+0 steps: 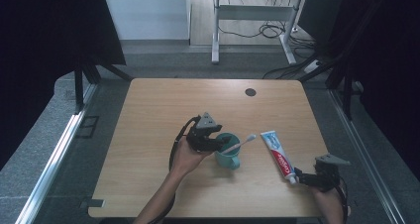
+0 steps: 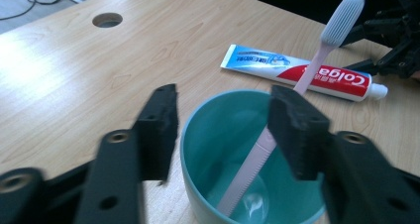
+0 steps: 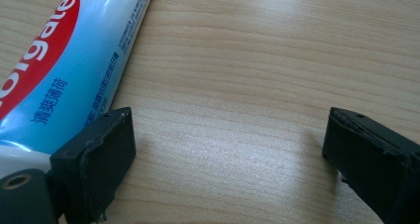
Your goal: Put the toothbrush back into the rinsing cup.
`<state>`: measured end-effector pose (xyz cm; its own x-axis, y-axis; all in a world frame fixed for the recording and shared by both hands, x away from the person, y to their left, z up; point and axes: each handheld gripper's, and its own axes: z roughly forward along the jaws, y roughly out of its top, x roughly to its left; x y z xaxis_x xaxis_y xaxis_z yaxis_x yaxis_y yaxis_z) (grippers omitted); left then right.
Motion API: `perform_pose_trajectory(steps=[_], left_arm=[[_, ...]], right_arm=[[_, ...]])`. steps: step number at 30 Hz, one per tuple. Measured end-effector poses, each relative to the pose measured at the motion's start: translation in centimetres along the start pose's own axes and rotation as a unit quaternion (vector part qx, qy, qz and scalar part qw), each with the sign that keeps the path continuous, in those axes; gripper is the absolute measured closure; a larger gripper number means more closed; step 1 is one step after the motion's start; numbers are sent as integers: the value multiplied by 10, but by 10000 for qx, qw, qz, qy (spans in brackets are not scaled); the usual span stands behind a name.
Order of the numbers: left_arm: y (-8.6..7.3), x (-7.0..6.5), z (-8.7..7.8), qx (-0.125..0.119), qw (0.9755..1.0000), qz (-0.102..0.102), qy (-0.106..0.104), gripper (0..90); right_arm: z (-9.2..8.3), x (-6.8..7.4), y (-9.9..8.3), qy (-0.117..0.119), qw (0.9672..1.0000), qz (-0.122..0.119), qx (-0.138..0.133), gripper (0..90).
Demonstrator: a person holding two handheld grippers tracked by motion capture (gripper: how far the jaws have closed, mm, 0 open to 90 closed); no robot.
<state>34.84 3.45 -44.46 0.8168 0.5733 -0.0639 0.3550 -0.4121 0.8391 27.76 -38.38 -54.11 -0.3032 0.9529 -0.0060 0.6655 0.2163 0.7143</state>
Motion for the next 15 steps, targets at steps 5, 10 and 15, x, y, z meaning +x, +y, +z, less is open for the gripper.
perform_pose_trajectory(steps=[5,10,15], left_arm=[[2,2,-6,69,9999,-77,33,261],[4,2,-11,97,9998,-151,-2,148],[8,-1,-23,56,9999,-77,-45,100]], right_arm=[[0,0,0,1,10000,13,4,56],[0,0,0,5,10000,28,11,56],[0,0,0,3,10000,13,6,56]])
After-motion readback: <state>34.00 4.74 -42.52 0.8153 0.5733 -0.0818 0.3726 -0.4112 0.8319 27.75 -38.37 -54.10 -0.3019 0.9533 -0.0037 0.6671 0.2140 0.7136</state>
